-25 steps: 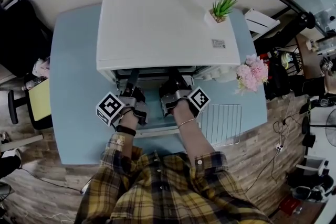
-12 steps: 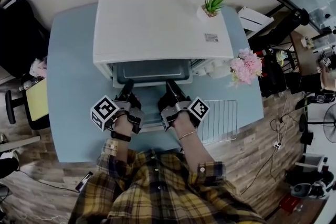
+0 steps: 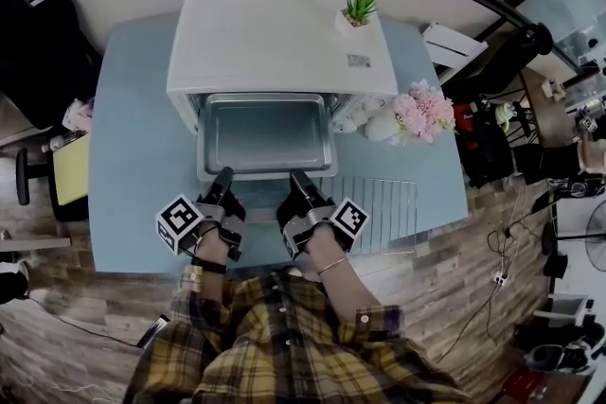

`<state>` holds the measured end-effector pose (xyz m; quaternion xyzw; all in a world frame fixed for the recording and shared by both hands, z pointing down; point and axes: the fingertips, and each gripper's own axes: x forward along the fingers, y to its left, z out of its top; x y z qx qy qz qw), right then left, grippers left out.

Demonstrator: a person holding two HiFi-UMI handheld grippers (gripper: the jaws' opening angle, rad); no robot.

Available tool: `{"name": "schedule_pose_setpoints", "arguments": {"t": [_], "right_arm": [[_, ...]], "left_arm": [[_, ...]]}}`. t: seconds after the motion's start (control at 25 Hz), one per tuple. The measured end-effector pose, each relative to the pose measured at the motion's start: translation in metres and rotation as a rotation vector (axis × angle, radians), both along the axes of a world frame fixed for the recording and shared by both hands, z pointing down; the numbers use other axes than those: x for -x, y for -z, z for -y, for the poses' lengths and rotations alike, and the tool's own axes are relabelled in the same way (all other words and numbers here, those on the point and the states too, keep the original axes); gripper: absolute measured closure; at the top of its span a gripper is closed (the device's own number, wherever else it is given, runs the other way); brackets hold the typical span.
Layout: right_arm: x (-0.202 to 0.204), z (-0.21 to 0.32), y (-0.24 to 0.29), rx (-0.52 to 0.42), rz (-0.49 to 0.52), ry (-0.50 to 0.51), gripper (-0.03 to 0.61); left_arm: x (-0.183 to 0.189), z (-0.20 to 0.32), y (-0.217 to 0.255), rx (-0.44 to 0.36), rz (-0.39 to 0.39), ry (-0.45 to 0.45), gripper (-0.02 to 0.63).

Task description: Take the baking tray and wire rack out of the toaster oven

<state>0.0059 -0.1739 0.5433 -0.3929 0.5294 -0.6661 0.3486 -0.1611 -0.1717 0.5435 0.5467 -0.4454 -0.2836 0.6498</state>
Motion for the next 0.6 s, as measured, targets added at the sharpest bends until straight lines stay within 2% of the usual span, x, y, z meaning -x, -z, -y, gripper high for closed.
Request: {"name": "schedule_pose_setpoints", "arguments": {"t": [0.36, 0.6], "right_arm": [[-0.007, -0.059, 0.012, -0.032, 0.035, 0.067, 0.549], [-0.019, -0.097, 0.023, -0.073, 0.032, 0.089, 0.549]], "left_arm": [[-0.009, -0.060, 0.024, -0.062, -0.008, 0.081, 0.554], [-0.020, -0.100, 0.034, -0.095, -0.005, 0.097, 0.552]]}}
